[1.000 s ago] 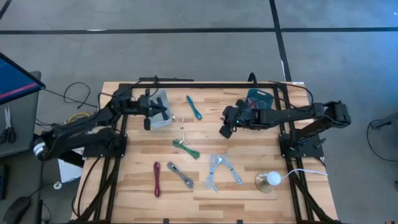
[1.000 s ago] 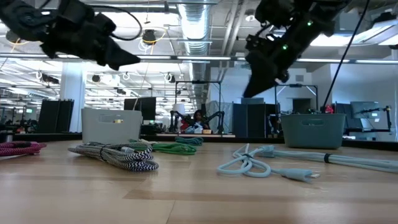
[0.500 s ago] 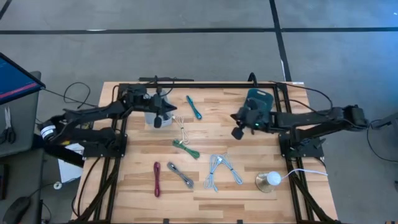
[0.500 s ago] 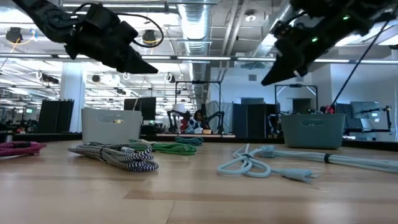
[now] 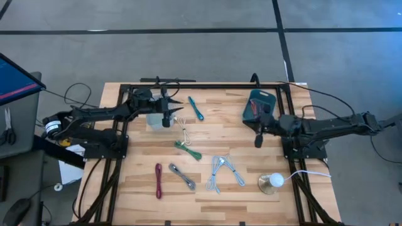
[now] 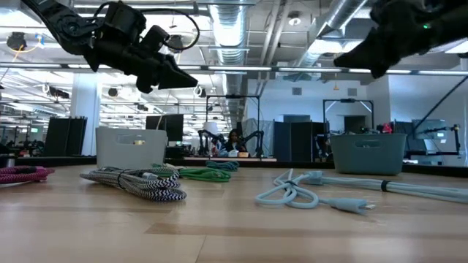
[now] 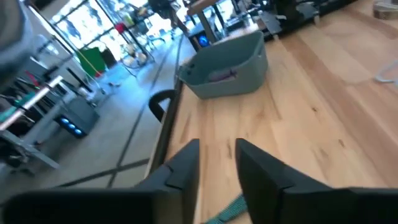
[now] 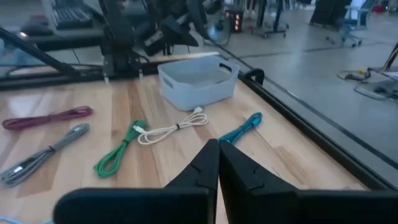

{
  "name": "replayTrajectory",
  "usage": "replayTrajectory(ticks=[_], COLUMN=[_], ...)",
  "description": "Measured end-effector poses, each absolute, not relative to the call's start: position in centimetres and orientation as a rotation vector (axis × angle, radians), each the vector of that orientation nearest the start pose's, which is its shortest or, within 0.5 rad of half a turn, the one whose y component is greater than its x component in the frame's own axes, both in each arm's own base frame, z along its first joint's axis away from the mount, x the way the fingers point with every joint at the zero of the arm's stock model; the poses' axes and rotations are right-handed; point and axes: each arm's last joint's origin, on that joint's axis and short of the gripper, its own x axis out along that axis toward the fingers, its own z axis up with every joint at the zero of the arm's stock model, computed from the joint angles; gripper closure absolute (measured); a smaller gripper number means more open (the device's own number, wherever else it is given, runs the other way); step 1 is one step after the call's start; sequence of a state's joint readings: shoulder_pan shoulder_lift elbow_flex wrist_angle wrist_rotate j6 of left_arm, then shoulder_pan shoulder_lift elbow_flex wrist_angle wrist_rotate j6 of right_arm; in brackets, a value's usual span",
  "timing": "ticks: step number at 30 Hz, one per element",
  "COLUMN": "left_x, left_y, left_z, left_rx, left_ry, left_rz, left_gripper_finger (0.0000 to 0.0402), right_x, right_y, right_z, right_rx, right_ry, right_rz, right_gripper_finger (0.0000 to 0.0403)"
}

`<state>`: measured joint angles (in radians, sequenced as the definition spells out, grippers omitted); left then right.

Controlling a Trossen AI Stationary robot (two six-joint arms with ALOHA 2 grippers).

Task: Pick & Place USB Port
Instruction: Put the green patterned USB cable into the gray bin

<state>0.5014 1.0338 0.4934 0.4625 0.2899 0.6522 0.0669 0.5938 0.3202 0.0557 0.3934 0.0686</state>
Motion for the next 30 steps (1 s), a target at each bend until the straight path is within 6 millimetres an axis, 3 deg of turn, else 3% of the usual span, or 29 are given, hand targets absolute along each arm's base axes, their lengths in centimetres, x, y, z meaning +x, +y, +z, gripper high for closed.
replayTrajectory(ticks=[5, 8, 15, 19, 24, 30], left_x=[20.6, 21.5, 23.4, 24.0, 25.1, 27.1], left_y=[10.3, 10.6, 11.8, 12.2, 12.8, 12.8], left_z=[25.3, 26.0, 28.9, 29.8, 28.1, 25.6], left_rx=[0.622, 0.617, 0.716, 0.691, 0.639, 0.622], left_ry=[0.133, 0.158, 0.374, 0.447, 0.556, 0.648], left_rz=[0.178, 0.162, 0.125, 0.099, 0.045, 0.009], left_gripper_finger=[0.0235, 0.0219, 0.0249, 0.0278, 0.0294, 0.0282], right_x=[13.0, 12.2, 11.2, 10.9, 10.8, 10.8], right_y=[0.0, 0.0, -0.1, -0.1, -0.1, -0.1], right_z=[20.7, 19.8, 18.1, 17.3, 17.5, 17.4], right_rx=[0.028, 0.042, 0.087, 0.102, 0.102, 0.098], right_ry=[0.154, 0.123, 0.076, 0.094, 0.079, 0.083], right_rz=[-0.312, -0.305, -0.305, -0.307, -0.306, -0.306], right_gripper_finger=[0.0401, 0.0402, 0.0402, 0.0402, 0.0402, 0.0402])
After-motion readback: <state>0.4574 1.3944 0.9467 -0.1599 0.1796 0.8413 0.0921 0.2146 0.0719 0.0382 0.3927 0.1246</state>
